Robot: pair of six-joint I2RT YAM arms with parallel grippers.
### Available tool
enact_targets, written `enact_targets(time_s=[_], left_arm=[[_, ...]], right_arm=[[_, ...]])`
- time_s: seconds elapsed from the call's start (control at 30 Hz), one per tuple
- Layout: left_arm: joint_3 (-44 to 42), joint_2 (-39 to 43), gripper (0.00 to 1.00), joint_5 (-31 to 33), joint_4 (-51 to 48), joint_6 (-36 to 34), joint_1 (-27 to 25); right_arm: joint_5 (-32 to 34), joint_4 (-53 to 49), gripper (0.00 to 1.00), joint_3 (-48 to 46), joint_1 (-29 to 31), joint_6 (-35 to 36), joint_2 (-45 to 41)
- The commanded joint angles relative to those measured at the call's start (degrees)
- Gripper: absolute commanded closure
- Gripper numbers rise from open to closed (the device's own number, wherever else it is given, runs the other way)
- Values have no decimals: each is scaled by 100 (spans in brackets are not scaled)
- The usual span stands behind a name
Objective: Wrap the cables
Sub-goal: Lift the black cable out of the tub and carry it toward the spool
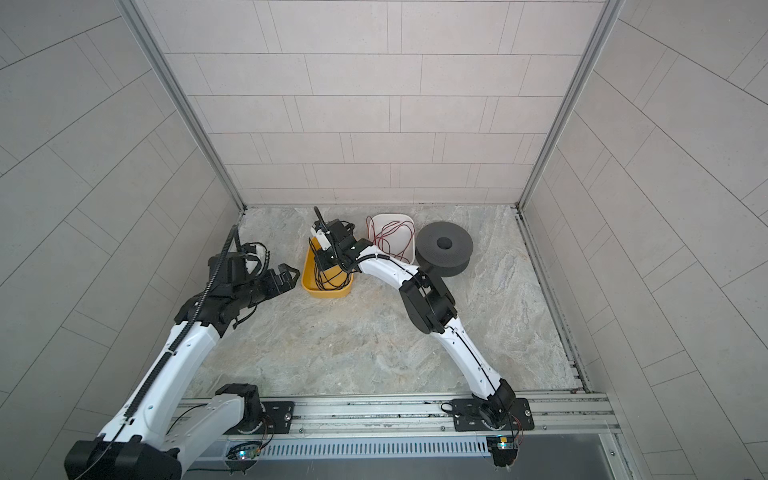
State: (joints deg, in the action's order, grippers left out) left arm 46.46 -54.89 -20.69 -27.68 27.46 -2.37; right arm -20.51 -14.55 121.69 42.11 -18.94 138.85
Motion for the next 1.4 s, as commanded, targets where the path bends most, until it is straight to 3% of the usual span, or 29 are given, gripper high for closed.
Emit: enact_targets(time_s=[0.0, 0.7, 0.93, 1.23, 1.37], left_arm=[[-90, 122, 0, -148, 180, -44, 27], [-203, 412, 3, -684, 635, 88, 97], [-268, 396, 13, -1150, 1008, 245, 90], [-542, 374, 25, -1475, 1696, 965, 1], [-736, 383, 25, -1406, 1923, 1298, -317]], right_arm=[[-40, 110, 100, -154, 17, 193, -813], [885, -216, 100, -2191, 27, 278, -4429], [1209, -993, 100, -2632, 26, 127, -5364], [1621, -1123, 100, -4454, -123, 76, -6843], [1601, -1149, 100, -5018, -290, -19, -7289]])
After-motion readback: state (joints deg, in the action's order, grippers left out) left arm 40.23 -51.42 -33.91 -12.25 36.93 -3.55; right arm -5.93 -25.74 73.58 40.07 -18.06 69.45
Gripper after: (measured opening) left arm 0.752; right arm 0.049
